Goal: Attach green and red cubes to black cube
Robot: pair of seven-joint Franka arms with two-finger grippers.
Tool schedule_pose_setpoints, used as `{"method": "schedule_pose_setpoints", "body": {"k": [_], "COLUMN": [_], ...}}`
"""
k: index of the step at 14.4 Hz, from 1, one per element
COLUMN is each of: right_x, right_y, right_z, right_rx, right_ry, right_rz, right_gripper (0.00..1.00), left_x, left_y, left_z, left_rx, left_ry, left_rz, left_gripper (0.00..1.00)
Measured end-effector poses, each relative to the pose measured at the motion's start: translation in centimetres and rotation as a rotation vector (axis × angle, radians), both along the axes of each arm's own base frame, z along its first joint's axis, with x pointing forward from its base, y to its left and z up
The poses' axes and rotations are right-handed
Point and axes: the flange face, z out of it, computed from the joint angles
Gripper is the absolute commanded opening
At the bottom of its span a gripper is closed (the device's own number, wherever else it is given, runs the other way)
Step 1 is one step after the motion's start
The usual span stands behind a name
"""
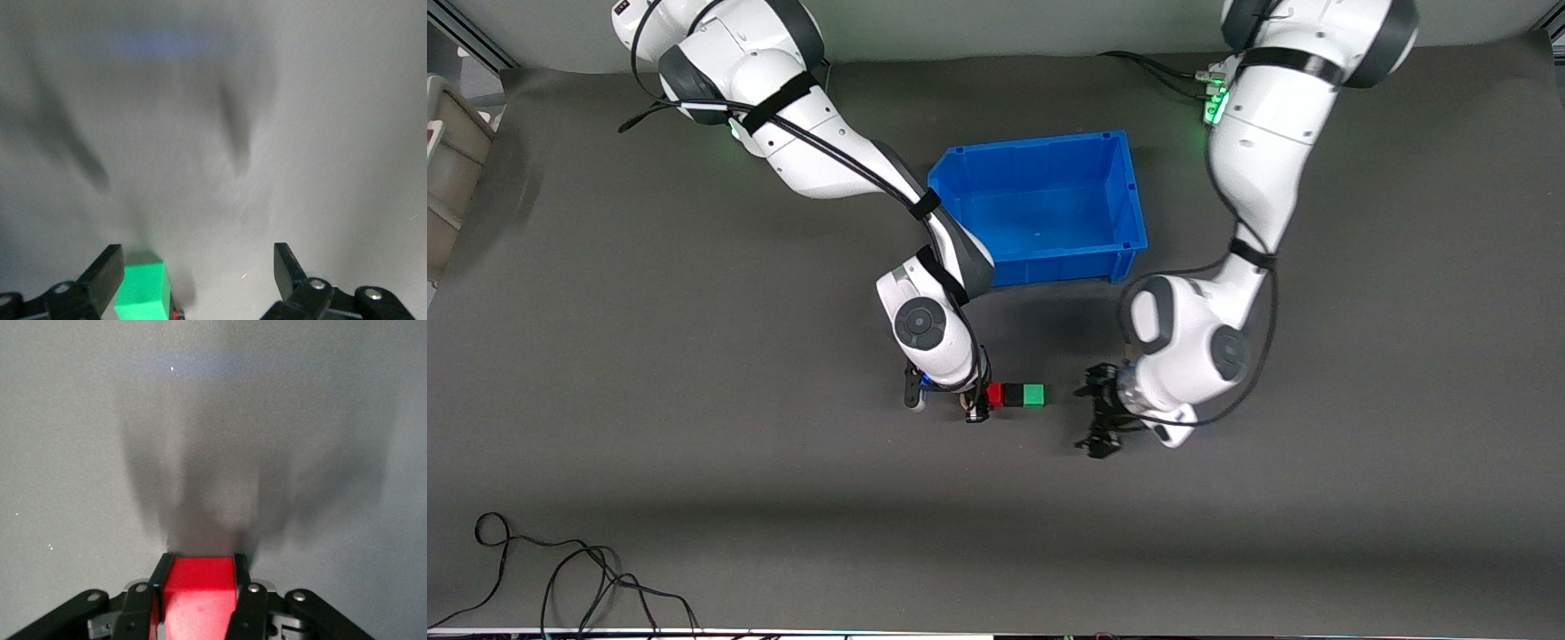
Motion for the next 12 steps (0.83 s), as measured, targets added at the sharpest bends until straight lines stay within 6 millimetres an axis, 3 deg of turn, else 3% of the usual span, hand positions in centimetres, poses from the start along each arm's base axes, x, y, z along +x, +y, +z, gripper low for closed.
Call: {"method": "schedule_pose_setpoints", "body": {"k": [1,2,6,8,10,12], "right_x": [0.2,0.4,1.7,3.1,4.7,5.5], "right_y": [0.0,-0.1,-0.5,-1.4,-2.7,-4.4], "right_z": [0.1,0.3,1.7,3.5,7.2,12.4], "right_rx": [0.001,0.002,0.011,0.004,-0.014,-0.031], "right_ry": [-0.004,-0.009,-0.029,-0.008,0.034,0.073], "right_rz": [-0.001,-0.003,-0.015,-0.027,-0.003,0.064], "right_gripper": [0.91,1.0,1.0,1.0,1.0,1.0], "left_x": [0.9,1.6,2.9,2.8,2.1,1.1], "left_y": [2.2,4.5,14.1,18.7,22.8,26.4], "left_z": [0.9,2.0,5.9,8.0,10.9,14.3], "left_rx": [-0.005,-0.015,0.018,0.074,0.108,0.138], "left_ry": [0.009,0.018,0.036,0.047,0.048,0.041], "left_rz": [-0.02,-0.05,-0.223,-0.333,-0.453,-0.573], "left_gripper": [1.0,1.0,1.0,1.0,1.0,1.0]}}
